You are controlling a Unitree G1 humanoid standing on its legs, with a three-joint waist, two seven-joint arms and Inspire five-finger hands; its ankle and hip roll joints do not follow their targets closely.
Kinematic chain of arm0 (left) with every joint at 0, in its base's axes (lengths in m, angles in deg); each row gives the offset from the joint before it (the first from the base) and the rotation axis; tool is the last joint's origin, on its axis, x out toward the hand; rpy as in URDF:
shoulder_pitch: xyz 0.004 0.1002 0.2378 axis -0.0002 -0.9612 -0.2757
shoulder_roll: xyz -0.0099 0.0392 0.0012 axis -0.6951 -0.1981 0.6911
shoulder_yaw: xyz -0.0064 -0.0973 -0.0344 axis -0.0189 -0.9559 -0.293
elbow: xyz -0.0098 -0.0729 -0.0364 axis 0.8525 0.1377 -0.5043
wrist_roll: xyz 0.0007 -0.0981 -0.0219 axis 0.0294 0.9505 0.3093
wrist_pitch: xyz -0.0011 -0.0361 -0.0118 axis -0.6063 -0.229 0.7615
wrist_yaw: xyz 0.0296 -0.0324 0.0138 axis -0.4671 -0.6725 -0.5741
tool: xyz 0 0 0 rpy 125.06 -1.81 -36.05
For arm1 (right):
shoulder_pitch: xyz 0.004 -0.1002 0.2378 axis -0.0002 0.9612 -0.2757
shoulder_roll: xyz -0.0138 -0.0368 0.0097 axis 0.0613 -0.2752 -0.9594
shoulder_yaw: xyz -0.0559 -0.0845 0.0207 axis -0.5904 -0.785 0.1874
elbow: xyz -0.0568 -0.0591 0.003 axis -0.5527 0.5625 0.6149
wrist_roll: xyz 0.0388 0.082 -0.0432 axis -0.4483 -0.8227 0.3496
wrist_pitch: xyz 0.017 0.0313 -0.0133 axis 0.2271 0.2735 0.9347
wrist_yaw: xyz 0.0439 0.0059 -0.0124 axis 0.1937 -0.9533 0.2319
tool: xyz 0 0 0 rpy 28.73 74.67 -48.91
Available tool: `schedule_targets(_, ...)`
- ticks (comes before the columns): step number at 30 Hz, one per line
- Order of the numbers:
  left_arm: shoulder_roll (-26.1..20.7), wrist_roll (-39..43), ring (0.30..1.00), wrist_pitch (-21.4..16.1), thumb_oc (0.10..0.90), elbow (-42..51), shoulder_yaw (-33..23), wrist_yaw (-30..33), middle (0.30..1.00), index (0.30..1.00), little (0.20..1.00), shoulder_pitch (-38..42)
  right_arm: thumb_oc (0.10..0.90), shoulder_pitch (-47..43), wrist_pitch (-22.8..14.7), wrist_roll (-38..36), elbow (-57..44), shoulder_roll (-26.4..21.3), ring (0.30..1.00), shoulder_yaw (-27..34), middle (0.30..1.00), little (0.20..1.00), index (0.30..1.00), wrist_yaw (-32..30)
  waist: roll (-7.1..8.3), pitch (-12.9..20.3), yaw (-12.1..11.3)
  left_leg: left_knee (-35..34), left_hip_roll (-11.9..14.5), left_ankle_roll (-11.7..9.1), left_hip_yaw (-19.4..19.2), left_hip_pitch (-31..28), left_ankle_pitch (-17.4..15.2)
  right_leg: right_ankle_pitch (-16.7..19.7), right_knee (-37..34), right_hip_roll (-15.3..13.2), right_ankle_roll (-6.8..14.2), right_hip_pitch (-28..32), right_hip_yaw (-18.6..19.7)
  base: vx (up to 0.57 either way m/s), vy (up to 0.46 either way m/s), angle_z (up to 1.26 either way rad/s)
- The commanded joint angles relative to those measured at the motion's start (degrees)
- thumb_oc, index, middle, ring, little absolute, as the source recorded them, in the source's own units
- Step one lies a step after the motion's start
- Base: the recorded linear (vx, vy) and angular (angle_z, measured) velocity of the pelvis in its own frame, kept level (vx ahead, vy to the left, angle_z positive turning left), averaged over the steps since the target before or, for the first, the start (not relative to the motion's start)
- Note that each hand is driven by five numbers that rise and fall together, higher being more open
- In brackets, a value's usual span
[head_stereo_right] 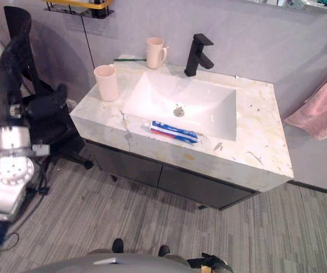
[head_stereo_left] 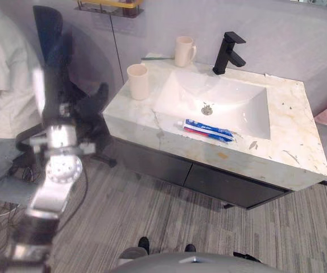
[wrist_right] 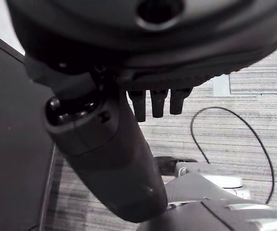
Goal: Organize the bathroom.
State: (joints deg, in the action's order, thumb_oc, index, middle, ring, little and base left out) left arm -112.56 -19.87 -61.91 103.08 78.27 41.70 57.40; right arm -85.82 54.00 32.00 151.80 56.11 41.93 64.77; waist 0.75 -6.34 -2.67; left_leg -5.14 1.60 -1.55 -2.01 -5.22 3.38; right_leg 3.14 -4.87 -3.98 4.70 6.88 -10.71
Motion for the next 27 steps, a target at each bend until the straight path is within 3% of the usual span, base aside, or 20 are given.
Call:
schedule_targets(1, -5.71, -0.42, 0.900, 2.74, 0.800, 4.29, 0.71, -7.15, 0.900, 0.900, 0.900, 8.97, 0.800, -4.03, -1.25, 1.37, 2.26, 0.98, 0.900, -1.74, 0.900, 0.900, 0.900, 1.26, -0.14, 3.34, 1.01, 0.25, 0.26, 1.01, -3.10, -1.78, -4.42, 1.07, 1.37, -3.17, 2.27, -2.52, 0.25, -0.03, 0.003, -0.06)
schedule_targets(2, -9.47, 0.15, 0.900, 4.55, 0.800, 4.61, 1.24, -12.17, 0.900, 0.900, 0.900, 11.78, 0.800, -4.26, -0.59, 2.51, 2.38, 0.48, 0.900, -2.11, 0.900, 0.900, 0.900, 1.55, -0.72, 3.78, 1.42, 0.14, 0.33, 0.94, -3.43, -2.10, -4.49, 0.94, 1.36, -3.16, 2.42, -2.34, 0.53, -0.03, 0.002, -0.10)
schedule_targets(5, -14.88, 6.65, 0.900, 7.18, 0.800, 3.66, 3.04, -20.36, 0.900, 0.900, 0.900, 16.87, 0.800, -5.29, 0.65, 4.17, 2.53, -0.31, 0.900, -3.18, 0.900, 0.900, 0.900, 2.34, -1.51, 4.50, 1.95, 0.14, 0.45, 0.79, -3.92, -2.64, -4.70, 0.76, 1.09, -3.01, 2.47, -1.90, 0.96, -0.02, -0.001, -0.13)
schedule_targets(8, -18.81, 6.78, 0.900, 8.29, 0.800, -0.81, 6.38, -24.34, 0.900, 0.900, 0.900, 21.59, 0.800, -6.41, 1.55, 4.90, 2.47, -0.76, 0.900, -4.72, 0.900, 0.900, 0.900, 2.86, -2.16, 5.22, 2.47, 0.14, 0.51, 0.76, -4.54, -3.15, -4.97, 0.41, 0.81, -2.82, 2.40, -1.48, 1.50, -0.05, -0.004, -0.09)
schedule_targets(11, -20.53, 9.08, 0.900, 7.20, 0.800, -5.59, 8.75, -27.88, 0.900, 0.900, 0.900, 24.77, 0.800, -7.28, 1.85, 5.61, 2.61, -1.16, 0.900, -5.02, 0.900, 0.900, 0.900, 3.17, -2.48, 5.54, 2.55, 0.14, 0.65, 0.64, -5.00, -3.38, -4.90, 0.21, 0.84, -2.82, 2.36, -1.24, 1.75, -0.05, -0.005, -0.07)
schedule_targets(13, -22.42, 9.48, 0.900, 4.59, 0.800, -12.81, 12.12, -32.31, 0.900, 0.900, 0.900, 27.38, 0.800, -8.21, 2.52, 6.10, 2.89, -1.80, 0.900, -5.58, 0.900, 0.900, 0.900, 3.50, -3.26, 5.99, 2.86, 0.15, 0.78, 0.54, -5.44, -3.79, -4.77, -0.22, 1.21, -2.84, 2.31, -0.96, 2.01, -0.05, 0.002, -0.04)
schedule_targets(18, -21.45, 11.64, 0.900, 0.55, 0.800, -22.64, 18.38, -45.64, 0.900, 0.900, 0.900, 29.39, 0.800, -9.82, 3.60, 7.93, 4.17, -3.50, 0.900, -5.42, 0.900, 0.900, 0.900, 4.50, -4.43, 6.00, 3.19, 0.89, 1.09, 0.27, -5.49, -4.60, -4.55, -0.91, 2.25, -2.92, 2.07, -0.22, 2.25, -0.02, 0.005, -0.02)
schedule_targets(22, -18.48, 12.66, 0.900, -0.99, 0.800, -25.30, 22.92, -46.70, 0.900, 0.900, 0.900, 29.64, 0.800, -10.52, 3.85, 8.68, 5.33, -4.25, 0.900, -5.48, 0.900, 0.900, 0.900, 4.95, -5.11, 6.50, 3.74, 1.24, 1.04, 0.23, -5.52, -5.94, -4.78, -1.50, 2.80, -2.94, 2.04, 0.90, 2.34, 0.03, 0.000, 0.01)
schedule_targets(27, -15.96, 11.99, 0.900, -1.82, 0.800, -25.21, 24.60, -45.50, 0.900, 0.900, 0.900, 29.07, 0.800, -10.12, 3.41, 9.27, 6.31, -4.03, 0.900, -4.79, 0.900, 0.900, 0.900, 4.94, -5.43, 7.63, 4.19, 1.35, 1.00, 0.19, -6.07, -7.28, -5.37, -1.95, 2.65, -2.92, 2.21, 2.16, 2.26, 0.07, -0.006, -0.04)
